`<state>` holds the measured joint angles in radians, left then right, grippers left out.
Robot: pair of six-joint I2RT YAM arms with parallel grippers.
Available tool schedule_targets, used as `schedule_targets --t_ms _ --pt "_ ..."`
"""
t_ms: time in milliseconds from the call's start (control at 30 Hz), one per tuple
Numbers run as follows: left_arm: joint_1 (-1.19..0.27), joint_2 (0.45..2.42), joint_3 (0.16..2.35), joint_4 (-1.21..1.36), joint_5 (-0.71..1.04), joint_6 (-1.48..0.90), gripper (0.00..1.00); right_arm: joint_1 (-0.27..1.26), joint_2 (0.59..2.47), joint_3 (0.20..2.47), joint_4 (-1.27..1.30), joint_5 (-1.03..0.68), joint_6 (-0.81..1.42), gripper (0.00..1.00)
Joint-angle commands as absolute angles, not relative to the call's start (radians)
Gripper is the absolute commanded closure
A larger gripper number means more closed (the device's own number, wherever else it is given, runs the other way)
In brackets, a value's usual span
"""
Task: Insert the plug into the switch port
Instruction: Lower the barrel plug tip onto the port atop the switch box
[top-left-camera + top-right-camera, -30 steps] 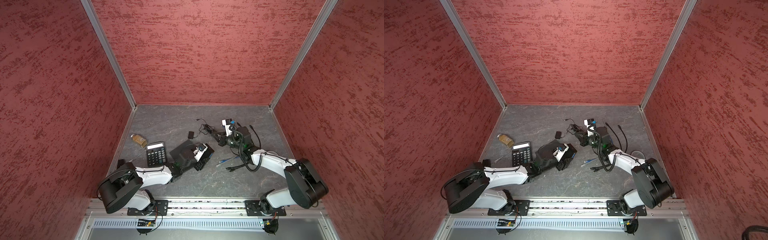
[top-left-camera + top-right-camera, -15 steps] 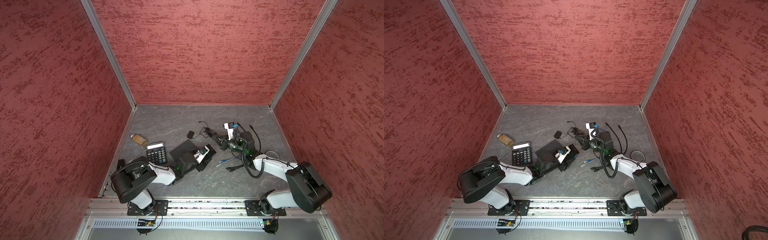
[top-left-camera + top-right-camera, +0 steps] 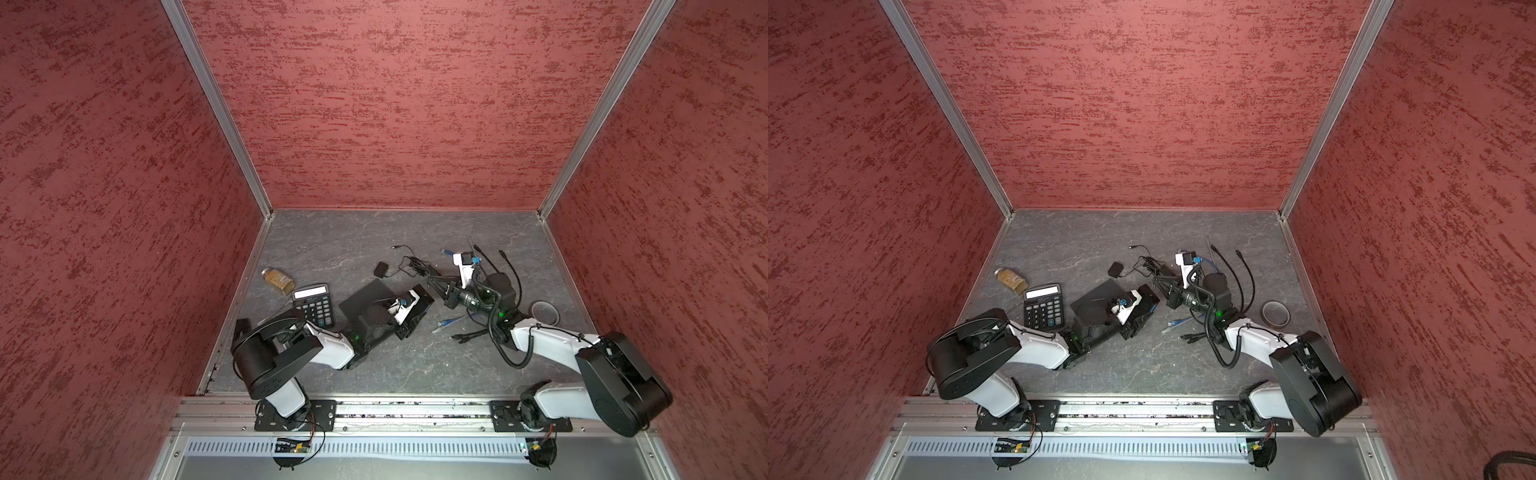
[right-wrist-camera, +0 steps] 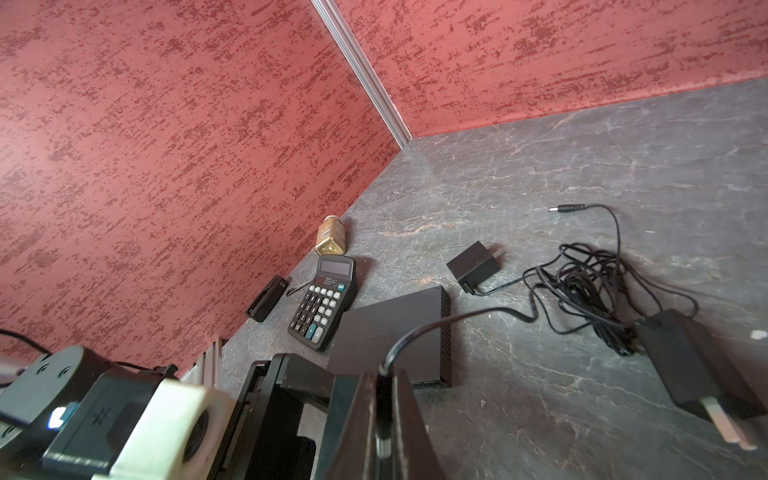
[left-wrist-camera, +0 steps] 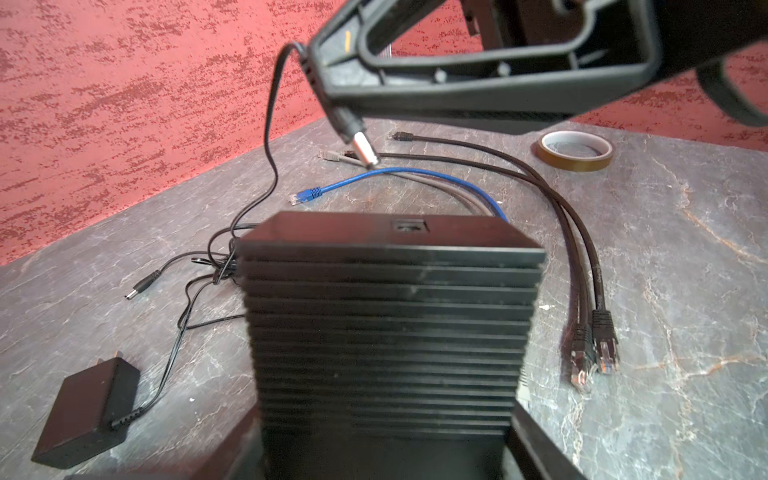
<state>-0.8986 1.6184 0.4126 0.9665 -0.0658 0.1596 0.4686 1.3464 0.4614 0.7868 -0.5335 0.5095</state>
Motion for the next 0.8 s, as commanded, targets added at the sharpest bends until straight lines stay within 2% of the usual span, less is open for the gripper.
schedule_targets --t_ms 0,767 --pt "-0.893 1.626 0.439 1.022 -0.073 0.123 0.48 0.473 1.319 0.451 0.872 -0.554 0.522 1.0" --pt "-0.87 1.605 0.433 1.005 -0.041 0.062 0.49 0.495 1.438 0.451 0.954 -0.591 0.531 1.0"
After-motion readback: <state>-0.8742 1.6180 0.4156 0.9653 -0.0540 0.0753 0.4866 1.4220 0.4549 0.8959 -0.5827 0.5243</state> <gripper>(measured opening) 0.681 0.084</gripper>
